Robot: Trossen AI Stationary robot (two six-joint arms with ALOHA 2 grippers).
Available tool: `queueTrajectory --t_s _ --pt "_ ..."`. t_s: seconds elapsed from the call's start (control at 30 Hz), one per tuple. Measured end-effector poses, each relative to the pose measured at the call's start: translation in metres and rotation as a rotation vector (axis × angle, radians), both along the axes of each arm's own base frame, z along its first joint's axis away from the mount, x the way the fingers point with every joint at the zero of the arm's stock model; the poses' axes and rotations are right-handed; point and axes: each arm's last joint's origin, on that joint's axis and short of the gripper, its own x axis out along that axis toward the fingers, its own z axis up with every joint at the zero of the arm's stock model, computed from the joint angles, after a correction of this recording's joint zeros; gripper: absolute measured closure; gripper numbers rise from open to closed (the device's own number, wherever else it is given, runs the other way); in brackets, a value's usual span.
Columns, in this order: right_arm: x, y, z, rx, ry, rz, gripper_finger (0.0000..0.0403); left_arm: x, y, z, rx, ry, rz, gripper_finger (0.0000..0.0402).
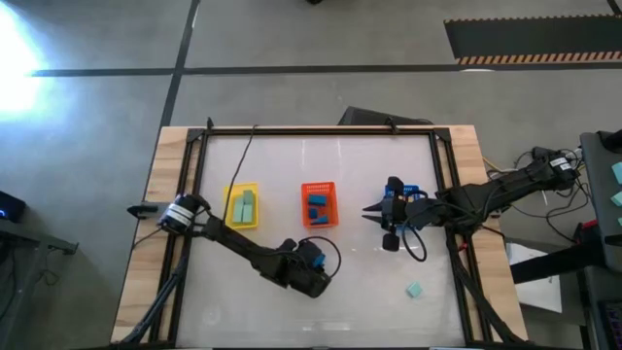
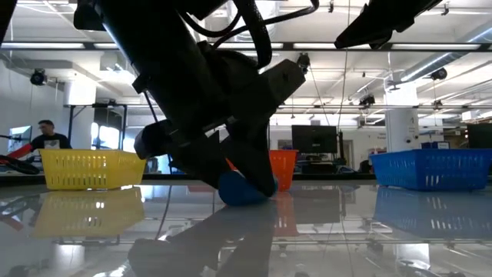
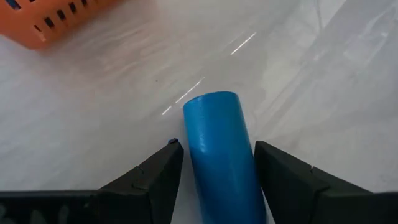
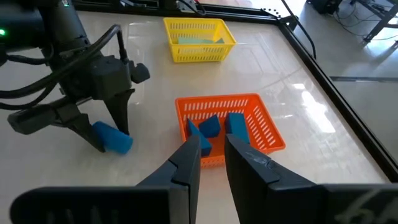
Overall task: Sort & place blocks by color
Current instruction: Put the blue block into the orange bin
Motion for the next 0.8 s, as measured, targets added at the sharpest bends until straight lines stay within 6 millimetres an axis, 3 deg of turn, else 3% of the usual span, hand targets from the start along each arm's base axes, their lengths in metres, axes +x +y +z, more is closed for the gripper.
queueTrajectory --t_s 0.13,0.33,0.53,0.67,0.8 --pt "0.000 0.000 0.000 0.000 0.000 0.000 0.0339 0.000 0.000 -0.001 0.002 0.002 0.000 0.0228" --pt "0.000 0.000 0.000 0.000 0.000 0.000 0.0339 -0.001 0.000 -0.001 0.003 0.006 0.000 0.0285" --pt "0.000 0.000 0.000 -0.002 0.001 0.000 0.0339 -0.001 0.002 0.003 0.001 0.044 -0.089 0.0285" --pt "0.000 0.000 0.000 -0.006 0.005 0.002 0.0339 -0.002 0.012 0.026 0.025 0.068 -0.215 0.0285" --pt "-0.001 0.000 -0.001 -0.009 0.011 0.003 0.0339 -0.002 0.035 0.058 0.096 0.059 -0.348 0.0285"
